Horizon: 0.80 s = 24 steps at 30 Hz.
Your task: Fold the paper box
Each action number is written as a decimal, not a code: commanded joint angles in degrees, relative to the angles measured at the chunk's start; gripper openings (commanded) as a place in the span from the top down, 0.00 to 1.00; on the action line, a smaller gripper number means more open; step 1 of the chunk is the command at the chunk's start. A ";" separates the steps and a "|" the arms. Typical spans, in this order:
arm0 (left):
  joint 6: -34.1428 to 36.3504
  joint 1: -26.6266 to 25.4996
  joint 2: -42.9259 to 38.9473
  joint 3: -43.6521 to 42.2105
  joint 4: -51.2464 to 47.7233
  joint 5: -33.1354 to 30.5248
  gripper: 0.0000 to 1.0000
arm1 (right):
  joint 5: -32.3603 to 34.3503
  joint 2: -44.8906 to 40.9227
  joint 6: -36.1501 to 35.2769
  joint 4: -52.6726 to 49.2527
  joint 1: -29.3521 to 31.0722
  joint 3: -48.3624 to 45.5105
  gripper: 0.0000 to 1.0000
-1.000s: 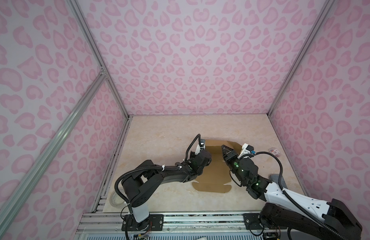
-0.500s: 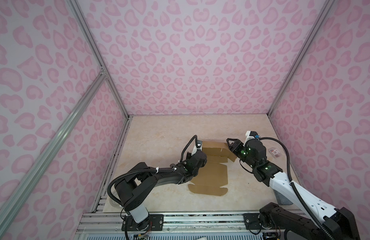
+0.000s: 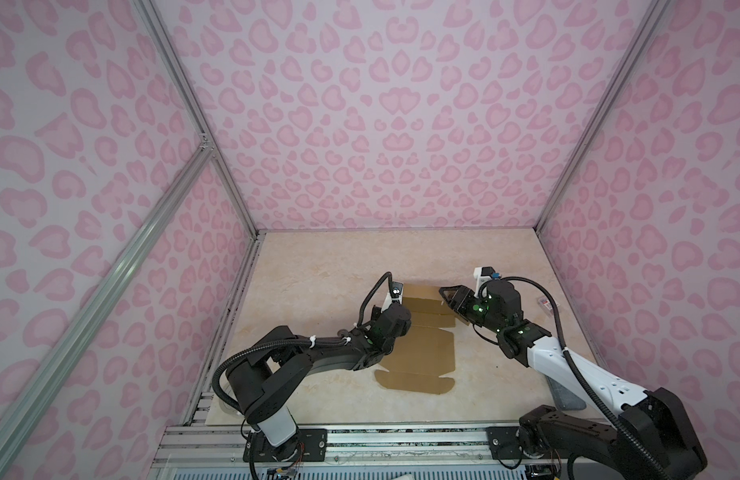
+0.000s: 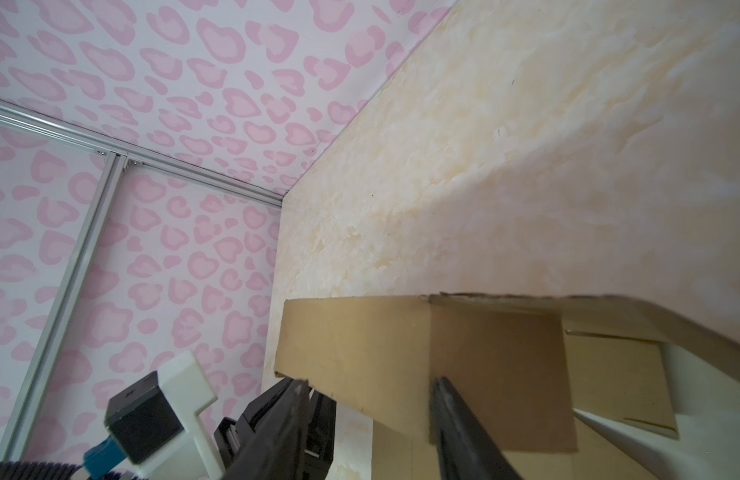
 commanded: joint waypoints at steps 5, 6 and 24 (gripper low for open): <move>0.63 0.02 -1.30 -0.54 2.71 0.29 1.00 | 0.06 -0.30 1.40 4.13 -0.21 -2.31 0.50; 0.67 0.01 -1.33 -0.56 2.64 0.36 1.00 | 0.60 -0.95 0.80 3.07 -0.39 -2.18 0.50; 0.54 0.02 -2.01 -1.01 3.12 0.21 1.00 | -3.63 2.05 0.41 5.40 -0.49 -1.26 0.49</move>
